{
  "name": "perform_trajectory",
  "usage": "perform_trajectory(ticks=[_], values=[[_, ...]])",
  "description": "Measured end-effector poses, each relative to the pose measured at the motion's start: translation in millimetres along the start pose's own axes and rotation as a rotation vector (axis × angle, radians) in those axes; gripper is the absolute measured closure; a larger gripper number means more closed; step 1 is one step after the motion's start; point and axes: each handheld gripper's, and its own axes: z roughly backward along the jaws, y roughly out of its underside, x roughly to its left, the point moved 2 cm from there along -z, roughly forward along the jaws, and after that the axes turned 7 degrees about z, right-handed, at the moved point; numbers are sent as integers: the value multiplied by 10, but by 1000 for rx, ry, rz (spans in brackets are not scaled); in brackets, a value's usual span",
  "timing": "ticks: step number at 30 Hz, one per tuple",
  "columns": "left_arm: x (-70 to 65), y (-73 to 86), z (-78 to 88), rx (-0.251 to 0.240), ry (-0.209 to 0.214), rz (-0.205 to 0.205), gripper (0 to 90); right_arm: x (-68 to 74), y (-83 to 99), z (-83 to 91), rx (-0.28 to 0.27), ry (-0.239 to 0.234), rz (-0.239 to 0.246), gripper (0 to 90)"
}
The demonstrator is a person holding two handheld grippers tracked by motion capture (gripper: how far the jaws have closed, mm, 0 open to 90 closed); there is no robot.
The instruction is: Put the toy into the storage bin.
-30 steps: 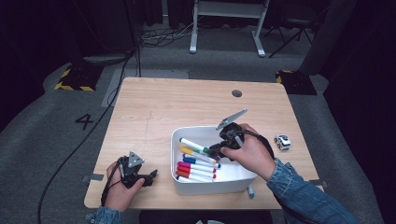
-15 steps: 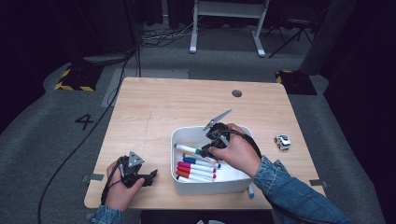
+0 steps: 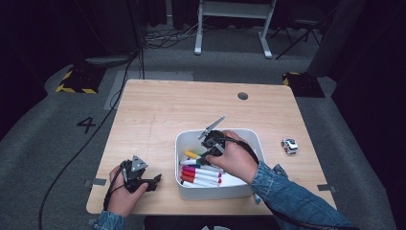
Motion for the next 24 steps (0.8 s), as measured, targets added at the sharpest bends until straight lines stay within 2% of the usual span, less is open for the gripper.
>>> perform_trajectory(ticks=[7,12,13,14,16,18,24], values=[[0,0,0,0,0,0,143,-22,31,-67,50,18,8,750],[-1,1,1,1,0,1,143,-26,82,-102,71,4,-3,749],[-1,1,1,1,0,1,143,-37,93,-103,79,14,5,745],[-1,1,0,1,0,1,143,-35,105,-108,84,8,-8,711],[0,0,0,0,0,0,143,-28,115,-95,54,2,-35,639],[0,0,0,0,0,0,143,-38,135,-37,21,10,-32,601],[0,0,0,0,0,0,143,-70,218,258,-90,27,-52,581]])
